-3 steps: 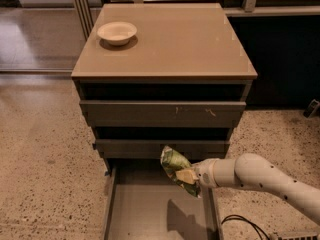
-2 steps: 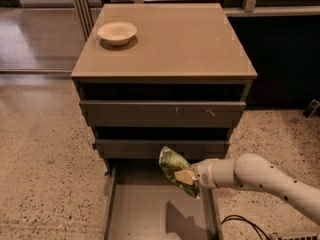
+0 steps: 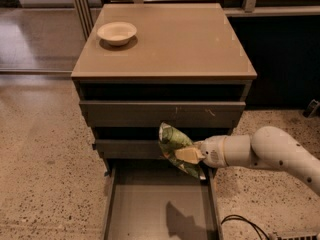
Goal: Pick green jalapeno chip bag from bottom drawer and place on counter
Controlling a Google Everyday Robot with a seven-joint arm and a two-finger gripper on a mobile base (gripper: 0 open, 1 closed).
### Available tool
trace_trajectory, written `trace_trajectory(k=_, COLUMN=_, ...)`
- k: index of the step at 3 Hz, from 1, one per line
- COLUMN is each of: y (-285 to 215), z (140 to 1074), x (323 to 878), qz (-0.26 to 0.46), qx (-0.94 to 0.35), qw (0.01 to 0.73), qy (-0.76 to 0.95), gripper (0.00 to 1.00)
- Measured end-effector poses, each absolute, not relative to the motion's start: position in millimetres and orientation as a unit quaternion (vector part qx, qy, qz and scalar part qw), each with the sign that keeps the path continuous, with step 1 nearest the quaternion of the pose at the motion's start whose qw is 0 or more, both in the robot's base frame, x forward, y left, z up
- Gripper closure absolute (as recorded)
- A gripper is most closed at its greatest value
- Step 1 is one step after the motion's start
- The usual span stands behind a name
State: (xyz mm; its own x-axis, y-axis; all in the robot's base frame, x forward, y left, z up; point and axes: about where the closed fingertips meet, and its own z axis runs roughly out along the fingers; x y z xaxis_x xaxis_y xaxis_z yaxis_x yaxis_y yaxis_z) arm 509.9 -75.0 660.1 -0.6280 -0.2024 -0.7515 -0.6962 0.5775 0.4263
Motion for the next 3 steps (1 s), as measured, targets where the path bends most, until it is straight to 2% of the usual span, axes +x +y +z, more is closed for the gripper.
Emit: trace_trajectory(k=3, y=-82.5, z=866.4, x=570.2, qz=0.464, qx=-0.326, qw=0.343, qy=0.749, gripper=1.0)
